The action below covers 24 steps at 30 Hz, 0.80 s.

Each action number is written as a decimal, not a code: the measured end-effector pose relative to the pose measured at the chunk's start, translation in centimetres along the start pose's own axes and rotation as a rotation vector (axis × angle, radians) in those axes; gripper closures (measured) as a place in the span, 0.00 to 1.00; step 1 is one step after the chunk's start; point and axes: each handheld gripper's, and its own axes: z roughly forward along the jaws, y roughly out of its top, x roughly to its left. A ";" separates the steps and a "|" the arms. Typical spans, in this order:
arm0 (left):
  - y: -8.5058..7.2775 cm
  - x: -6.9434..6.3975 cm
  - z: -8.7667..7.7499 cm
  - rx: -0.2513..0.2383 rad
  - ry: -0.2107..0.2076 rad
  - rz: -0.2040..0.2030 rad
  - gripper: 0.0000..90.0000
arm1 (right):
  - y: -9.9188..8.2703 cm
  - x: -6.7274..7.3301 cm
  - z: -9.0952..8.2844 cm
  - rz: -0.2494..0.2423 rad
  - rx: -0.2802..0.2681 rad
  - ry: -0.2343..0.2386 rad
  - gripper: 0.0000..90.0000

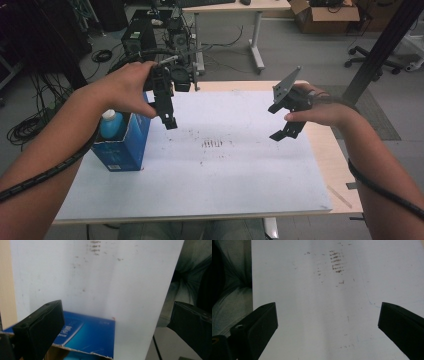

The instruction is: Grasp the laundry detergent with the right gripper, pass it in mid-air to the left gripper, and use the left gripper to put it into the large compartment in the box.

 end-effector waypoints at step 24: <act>1.4 0.0 1.7 -0.005 -0.033 0.088 0.00 | 1.3 -0.5 0.0 -0.046 0.076 0.012 0.03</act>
